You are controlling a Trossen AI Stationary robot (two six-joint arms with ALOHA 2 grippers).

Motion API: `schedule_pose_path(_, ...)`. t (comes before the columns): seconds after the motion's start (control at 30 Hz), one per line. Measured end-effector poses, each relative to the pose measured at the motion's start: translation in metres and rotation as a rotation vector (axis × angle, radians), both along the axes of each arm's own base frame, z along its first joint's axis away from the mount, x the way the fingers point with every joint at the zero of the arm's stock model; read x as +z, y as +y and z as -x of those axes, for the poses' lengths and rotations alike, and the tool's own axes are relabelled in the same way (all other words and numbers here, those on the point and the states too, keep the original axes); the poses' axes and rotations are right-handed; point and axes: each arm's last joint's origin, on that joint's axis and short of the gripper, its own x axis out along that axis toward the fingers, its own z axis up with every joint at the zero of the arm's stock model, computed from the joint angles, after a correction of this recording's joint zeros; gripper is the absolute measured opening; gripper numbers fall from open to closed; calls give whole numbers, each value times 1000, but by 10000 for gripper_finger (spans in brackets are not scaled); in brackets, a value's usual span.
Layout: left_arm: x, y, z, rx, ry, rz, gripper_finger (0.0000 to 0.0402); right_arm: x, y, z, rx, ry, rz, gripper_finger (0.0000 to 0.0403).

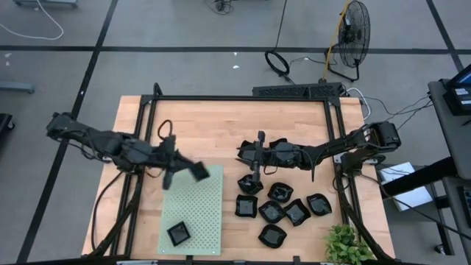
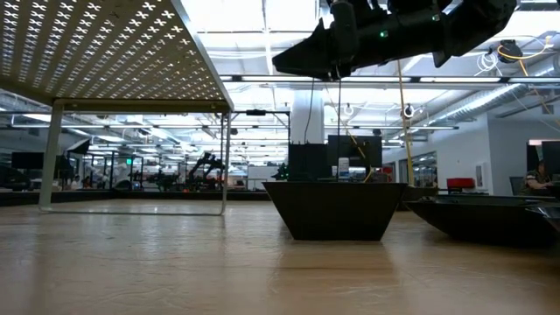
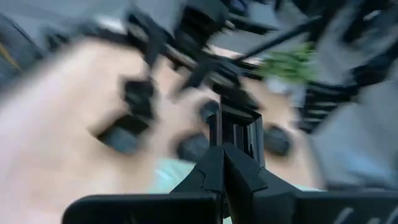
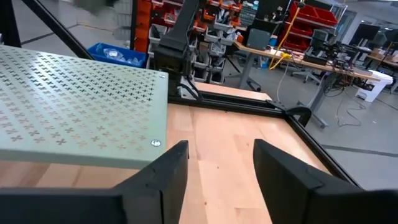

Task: Pick & Place Mini shaped plates
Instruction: Stack the square plate on top of the other square plates on the shelf

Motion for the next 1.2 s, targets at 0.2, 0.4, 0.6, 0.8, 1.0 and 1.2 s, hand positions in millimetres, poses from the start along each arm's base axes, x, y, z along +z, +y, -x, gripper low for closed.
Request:
schedule_pose_path(0.2, -9, -27, 21, -87, 205, 388, 1, 0, 0, 0, 0, -2, 0, 161)
schedule_pose_path(0.4, -17, -64, 25, -99, 281, 532, 1, 0, 0, 0, -1, -5, -10, 161)
schedule_pose_path(0.6, -35, -99, 22, -68, 365, 582, 1, 0, 0, 0, -2, -6, -19, 160)
schedule_pose_path(0.8, -57, -122, 20, 11, 471, 635, 1, 0, 0, 0, -2, -8, -19, 161)
schedule_pose_path(1.0, -60, -125, 19, 19, 475, 627, 0, 1, 0, 0, -2, -15, -20, 158)
schedule_pose_path(1.2, -60, -127, 21, -26, 487, 608, 6, 1, 0, 0, -2, -14, -20, 159)
